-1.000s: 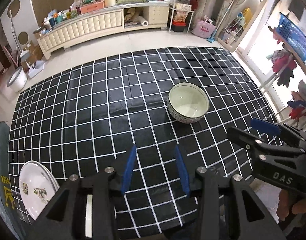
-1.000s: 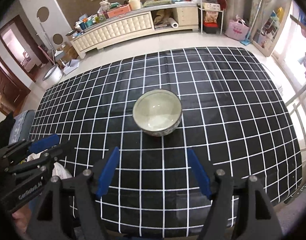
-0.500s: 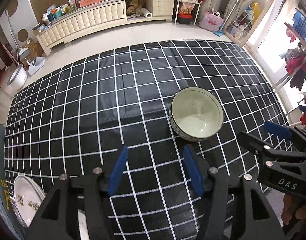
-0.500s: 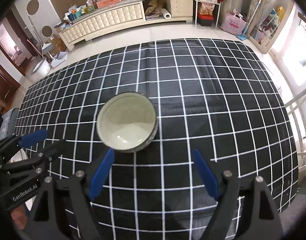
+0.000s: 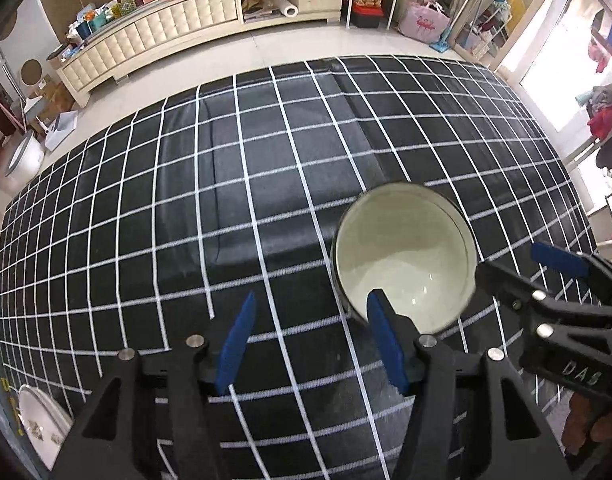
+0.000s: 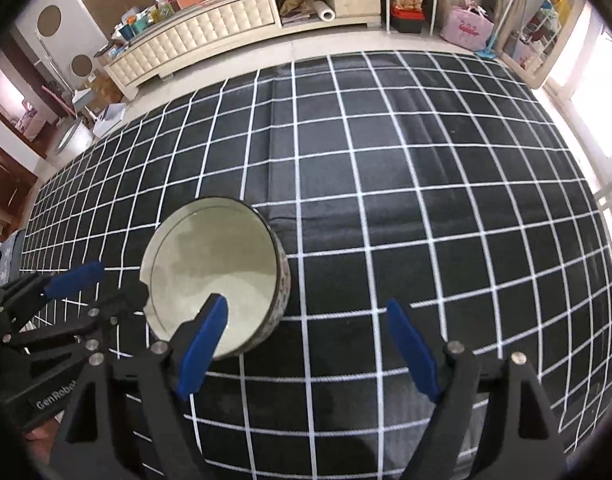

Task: Organize plates and bowls
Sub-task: 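Reach the left tool to the green-rimmed patterned bowl and grasp its rim, then carry the patterned bowl over the stacked white bowls with the left tool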

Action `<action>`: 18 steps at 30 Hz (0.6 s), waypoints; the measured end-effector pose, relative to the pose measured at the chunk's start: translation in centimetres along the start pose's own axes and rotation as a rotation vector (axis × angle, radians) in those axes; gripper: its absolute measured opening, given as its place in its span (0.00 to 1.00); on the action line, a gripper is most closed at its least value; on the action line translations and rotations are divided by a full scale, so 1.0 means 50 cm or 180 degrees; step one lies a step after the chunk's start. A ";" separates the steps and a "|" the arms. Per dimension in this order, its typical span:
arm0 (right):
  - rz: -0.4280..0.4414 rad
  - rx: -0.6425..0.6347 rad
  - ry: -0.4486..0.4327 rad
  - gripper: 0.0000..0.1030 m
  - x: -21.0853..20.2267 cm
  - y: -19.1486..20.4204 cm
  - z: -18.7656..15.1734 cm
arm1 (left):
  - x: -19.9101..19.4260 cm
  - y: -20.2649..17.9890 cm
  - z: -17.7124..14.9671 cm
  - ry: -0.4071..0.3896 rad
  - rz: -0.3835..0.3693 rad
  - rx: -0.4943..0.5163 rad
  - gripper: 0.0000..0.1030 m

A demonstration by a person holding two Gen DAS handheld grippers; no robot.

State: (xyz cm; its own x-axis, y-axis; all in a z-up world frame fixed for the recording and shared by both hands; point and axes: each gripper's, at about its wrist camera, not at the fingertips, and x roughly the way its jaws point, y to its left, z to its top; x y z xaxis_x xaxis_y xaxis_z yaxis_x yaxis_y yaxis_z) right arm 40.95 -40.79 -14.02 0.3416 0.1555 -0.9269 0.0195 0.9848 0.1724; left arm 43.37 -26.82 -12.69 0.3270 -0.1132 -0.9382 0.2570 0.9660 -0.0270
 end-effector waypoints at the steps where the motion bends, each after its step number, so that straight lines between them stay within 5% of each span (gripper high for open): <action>1: -0.0003 -0.0014 0.0012 0.82 0.008 0.003 0.001 | 0.011 -0.001 0.004 0.0022 0.0013 0.0010 0.54; 6: -0.0026 0.0004 -0.0027 0.79 0.028 -0.003 0.000 | 0.049 -0.003 0.012 0.0151 -0.0047 0.0040 0.52; 12: 0.0089 0.0019 0.0024 0.55 0.045 -0.005 0.001 | 0.078 -0.010 0.016 0.0144 -0.0131 0.0149 0.31; 18: 0.0150 -0.0040 0.0011 0.34 0.041 0.009 -0.007 | 0.099 -0.035 0.023 0.0234 -0.0146 0.0223 0.21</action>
State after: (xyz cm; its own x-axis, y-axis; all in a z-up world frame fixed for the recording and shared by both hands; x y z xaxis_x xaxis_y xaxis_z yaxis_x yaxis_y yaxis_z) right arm 41.31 -39.98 -15.95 0.3386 0.2020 -0.9190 -0.0082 0.9773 0.2117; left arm 45.60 -29.36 -16.88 0.2466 -0.1370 -0.9594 0.3338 0.9414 -0.0487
